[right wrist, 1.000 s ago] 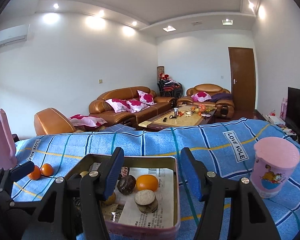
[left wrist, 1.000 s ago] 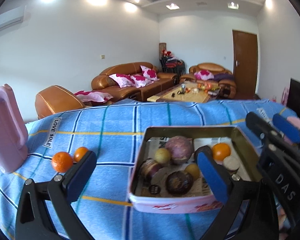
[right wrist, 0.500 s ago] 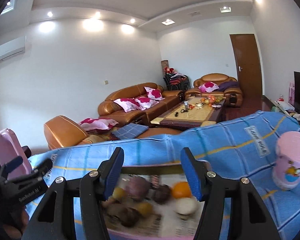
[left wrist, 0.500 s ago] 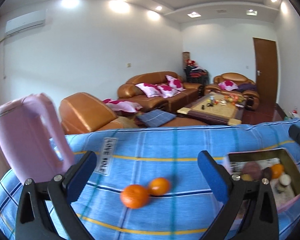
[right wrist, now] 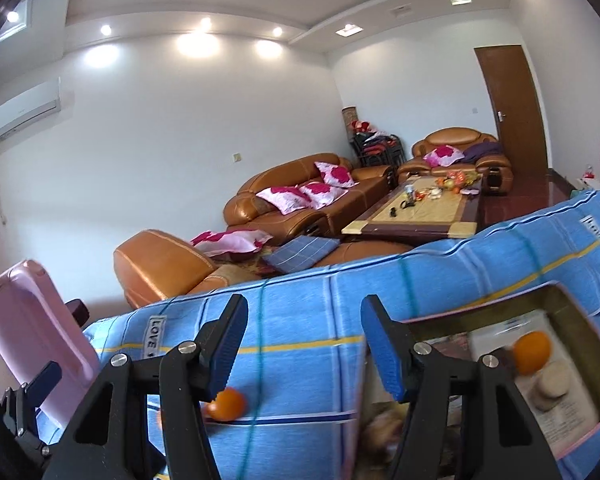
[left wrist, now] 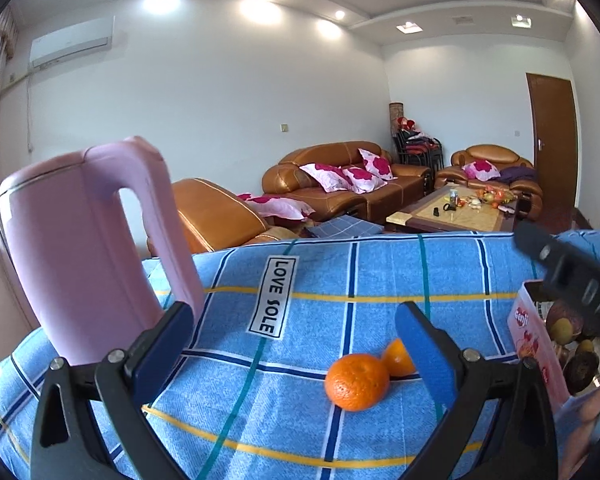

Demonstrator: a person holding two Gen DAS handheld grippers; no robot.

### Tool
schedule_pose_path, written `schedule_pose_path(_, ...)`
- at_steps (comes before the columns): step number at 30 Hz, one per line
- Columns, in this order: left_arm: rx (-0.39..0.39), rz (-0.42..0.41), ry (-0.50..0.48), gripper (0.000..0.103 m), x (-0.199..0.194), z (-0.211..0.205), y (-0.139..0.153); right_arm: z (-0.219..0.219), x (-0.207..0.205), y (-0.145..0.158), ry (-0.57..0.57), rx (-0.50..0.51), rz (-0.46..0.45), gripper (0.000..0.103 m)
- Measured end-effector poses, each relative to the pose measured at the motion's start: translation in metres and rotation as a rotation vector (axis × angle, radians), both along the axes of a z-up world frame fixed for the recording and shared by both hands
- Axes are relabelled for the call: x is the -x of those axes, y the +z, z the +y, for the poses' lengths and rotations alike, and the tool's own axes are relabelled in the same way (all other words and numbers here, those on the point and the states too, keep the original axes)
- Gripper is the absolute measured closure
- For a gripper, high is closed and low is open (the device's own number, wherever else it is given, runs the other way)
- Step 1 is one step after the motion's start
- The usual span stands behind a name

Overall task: Organize fruits
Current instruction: 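Grasp an orange with the right tool while the left tool grasps the other orange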

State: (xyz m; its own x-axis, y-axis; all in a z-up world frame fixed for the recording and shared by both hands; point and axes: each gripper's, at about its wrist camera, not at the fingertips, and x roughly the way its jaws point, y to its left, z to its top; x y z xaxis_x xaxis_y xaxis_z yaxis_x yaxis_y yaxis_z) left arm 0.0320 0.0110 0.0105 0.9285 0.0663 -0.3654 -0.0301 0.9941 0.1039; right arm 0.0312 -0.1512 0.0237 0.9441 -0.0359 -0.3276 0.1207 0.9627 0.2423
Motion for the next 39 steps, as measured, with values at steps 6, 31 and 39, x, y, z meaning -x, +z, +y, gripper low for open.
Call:
schedule_pose_path(6, 0.017, 0.050, 0.000, 0.000, -0.004, 0.007, -0.004, 0.012, -0.002, -0.013, 0.039, 0.031, 0.036, 0.042)
schedule_pose_path(31, 0.004, 0.324, 0.181, 0.000, -0.043, 0.056, -0.032, 0.057, -0.068, -0.058, 0.392, 0.173, 0.449, 0.060)
schedule_pose_path(39, 0.014, 0.324, 0.179, 0.000, -0.049, 0.063, -0.028, 0.055, -0.086, -0.067, 0.406, 0.032, 0.499, 0.060)
